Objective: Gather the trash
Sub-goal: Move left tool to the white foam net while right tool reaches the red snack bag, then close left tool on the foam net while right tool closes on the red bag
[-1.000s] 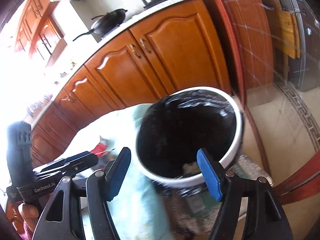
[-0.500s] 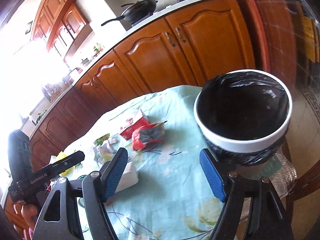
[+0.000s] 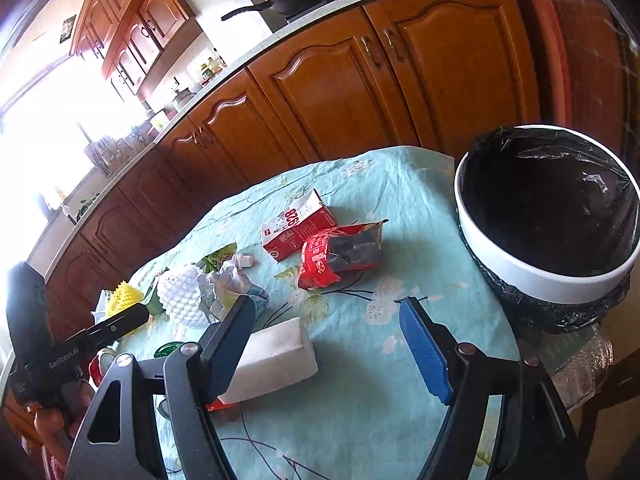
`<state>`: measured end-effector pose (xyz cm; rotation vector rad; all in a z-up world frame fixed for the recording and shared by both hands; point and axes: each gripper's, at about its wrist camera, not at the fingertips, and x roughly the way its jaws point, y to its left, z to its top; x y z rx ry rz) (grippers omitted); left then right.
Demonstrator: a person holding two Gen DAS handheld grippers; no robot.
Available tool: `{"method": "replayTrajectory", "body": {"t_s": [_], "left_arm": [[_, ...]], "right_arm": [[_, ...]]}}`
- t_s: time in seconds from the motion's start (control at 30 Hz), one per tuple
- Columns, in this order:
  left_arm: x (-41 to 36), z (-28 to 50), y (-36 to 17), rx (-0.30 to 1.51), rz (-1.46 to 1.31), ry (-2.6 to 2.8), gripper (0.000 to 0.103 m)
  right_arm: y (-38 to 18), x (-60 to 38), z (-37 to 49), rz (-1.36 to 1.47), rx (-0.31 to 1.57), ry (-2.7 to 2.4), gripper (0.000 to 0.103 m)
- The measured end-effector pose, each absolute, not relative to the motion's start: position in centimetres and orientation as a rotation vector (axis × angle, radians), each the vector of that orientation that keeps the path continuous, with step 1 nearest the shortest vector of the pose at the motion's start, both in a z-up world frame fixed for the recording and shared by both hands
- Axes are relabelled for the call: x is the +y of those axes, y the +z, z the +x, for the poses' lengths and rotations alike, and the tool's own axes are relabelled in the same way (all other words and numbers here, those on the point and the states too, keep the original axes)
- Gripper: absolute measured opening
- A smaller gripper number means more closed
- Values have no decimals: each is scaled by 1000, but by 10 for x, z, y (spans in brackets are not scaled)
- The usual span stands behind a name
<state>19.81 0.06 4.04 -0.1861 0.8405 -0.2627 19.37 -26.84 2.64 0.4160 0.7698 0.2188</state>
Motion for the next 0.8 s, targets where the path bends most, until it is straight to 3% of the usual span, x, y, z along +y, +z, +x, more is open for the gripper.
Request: {"method": "replayTrajectory", "body": {"t_s": [0.37, 0.5, 0.57, 0.67, 0.7, 0.8], "left_arm": [[-3, 227, 26, 902, -159, -257, 50], [-2, 233, 20, 914, -164, -253, 48], [-2, 235, 17, 917, -159, -255, 33], [-2, 235, 14, 924, -152, -260, 15], [-2, 235, 14, 922, -152, -263, 14], [0, 230, 16, 905, -147, -265, 11]], "right_arm": [[18, -250, 229, 357, 795, 227, 72], [10, -247, 239, 340, 817, 214, 58], [7, -246, 242, 334, 823, 208, 49], [3, -242, 245, 321, 837, 209, 25], [2, -240, 246, 316, 842, 208, 13], [4, -237, 243, 300, 830, 218, 2]]}}
